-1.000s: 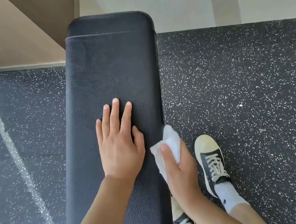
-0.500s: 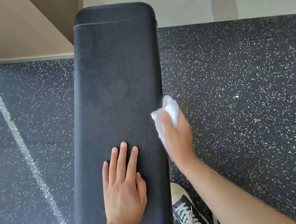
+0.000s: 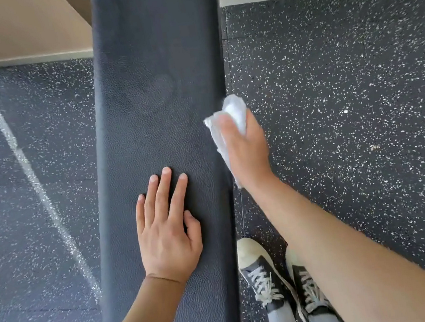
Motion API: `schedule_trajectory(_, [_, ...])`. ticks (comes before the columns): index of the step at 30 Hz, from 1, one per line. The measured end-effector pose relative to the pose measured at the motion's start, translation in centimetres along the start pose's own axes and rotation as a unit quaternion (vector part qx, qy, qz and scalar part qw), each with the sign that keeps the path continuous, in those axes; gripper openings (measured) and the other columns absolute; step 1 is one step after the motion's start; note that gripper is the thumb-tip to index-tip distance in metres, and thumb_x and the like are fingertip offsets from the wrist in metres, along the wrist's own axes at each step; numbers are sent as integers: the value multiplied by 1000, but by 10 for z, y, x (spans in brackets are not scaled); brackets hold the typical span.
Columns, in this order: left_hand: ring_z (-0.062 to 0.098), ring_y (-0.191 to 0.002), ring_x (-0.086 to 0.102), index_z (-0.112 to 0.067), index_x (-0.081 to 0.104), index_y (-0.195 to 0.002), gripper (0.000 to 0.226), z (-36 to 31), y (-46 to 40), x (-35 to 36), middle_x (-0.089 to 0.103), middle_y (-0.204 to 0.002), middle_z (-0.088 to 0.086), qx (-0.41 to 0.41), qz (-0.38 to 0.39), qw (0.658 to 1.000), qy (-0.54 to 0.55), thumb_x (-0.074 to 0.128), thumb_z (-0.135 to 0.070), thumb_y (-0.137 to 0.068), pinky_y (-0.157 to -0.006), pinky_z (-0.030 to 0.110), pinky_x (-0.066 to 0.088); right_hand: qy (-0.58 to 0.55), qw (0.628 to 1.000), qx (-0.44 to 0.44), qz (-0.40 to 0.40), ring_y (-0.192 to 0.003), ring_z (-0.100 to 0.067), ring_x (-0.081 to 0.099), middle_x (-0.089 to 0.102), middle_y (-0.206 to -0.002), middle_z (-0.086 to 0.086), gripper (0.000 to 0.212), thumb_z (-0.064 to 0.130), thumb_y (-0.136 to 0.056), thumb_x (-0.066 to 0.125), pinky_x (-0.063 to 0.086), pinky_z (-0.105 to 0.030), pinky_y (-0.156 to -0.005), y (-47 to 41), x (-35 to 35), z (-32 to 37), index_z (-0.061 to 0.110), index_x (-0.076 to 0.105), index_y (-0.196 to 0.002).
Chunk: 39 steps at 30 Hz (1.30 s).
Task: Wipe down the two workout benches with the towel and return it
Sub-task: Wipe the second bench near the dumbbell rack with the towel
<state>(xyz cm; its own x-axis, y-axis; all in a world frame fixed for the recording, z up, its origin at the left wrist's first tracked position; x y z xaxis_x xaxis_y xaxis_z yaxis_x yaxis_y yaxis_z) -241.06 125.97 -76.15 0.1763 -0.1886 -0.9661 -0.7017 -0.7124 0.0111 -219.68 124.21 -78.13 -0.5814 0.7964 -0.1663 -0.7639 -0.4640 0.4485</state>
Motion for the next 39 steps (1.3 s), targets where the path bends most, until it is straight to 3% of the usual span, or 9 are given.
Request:
schedule_trajectory(3, [23,-158,19,-24,40,-158,67,2,0,2,23,-171,-2,1,-5,1000,-7,44,-25,-91,-125,53,21,8,1000,-22,-14,-81,-12,67,70,-86,17,22,53,-85,65,60,-47,-82,-35,7,16,39,65,-102])
schedule_trajectory(6, [24,-158,19,-24,40,-158,66,1,0,2,24,-170,-1,-4,-7,1000,-10,44,-24,-91,-124,54,21,14,1000,-22,-13,-86,-10,68,72,-92,16,24,56,-86,64,59,-46,-83,-18,5,8,42,64,-106])
schedule_trajectory(13, [23,-158,19,-23,42,-157,66,-2,0,-1,26,-170,0,-6,-18,1000,-7,44,-23,-91,-125,52,21,64,996,-44,47,-102,20,58,61,-109,46,20,54,-99,58,40,-4,-85,144,-32,-71,69,52,-111])
schedule_trajectory(16, [22,-158,20,-23,42,-157,67,-2,0,0,27,-170,-1,-8,-21,1000,-11,44,-22,-90,-125,51,21,74,995,-26,62,-100,8,62,65,-105,35,9,58,-99,57,48,-19,-90,170,-39,-90,57,55,-108])
schedule_trajectory(18, [22,-158,20,-24,41,-157,67,-3,1,1,27,-170,-1,-7,-24,1000,-16,44,-21,-90,-125,51,21,72,995,-26,60,-94,-4,64,67,-100,22,16,60,-98,56,51,-33,-86,158,-37,-88,45,57,-104])
schedule_trajectory(23, [24,-158,21,-23,41,-157,66,-4,1,1,28,-169,0,-4,-29,999,-23,44,-21,-90,-124,52,22,-27,999,17,39,-97,-15,69,72,-102,13,23,53,-95,63,56,-49,-91,67,-15,-51,41,62,-114])
schedule_trajectory(28, [22,-158,19,-24,40,-157,66,-4,0,1,27,-169,-1,-7,-23,999,-28,43,-21,-90,-125,52,21,-29,999,-13,7,-91,-11,70,72,-96,16,20,56,-91,62,59,-47,-87,1,1,-24,46,62,-108])
schedule_trajectory(33, [22,-158,18,-24,39,-157,68,-6,0,0,25,-170,-2,-11,-21,999,-26,43,-22,-90,-125,52,21,-40,998,20,50,-96,-7,70,74,-103,17,20,58,-94,63,57,-47,-90,76,-16,-68,50,62,-112])
schedule_trajectory(39, [23,-158,19,-23,39,-158,69,-7,0,0,26,-170,-1,-10,-25,999,-30,43,-21,-89,-126,50,19,-18,998,-3,68,-94,-9,70,73,-101,15,32,62,-97,59,57,-44,-85,124,-30,-85,36,64,-114])
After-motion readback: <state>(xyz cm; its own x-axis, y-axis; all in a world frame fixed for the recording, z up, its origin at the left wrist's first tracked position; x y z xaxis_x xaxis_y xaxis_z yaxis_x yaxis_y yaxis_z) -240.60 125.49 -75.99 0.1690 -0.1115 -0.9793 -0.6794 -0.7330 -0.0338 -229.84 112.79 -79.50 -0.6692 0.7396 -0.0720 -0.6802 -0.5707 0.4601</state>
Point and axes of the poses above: each hand's wrist, its own y-axis away from the middle knuckle, its own x-axis out of the palm, z = x × y, the point moved 2 cm from there along -y, towards the middle knuckle
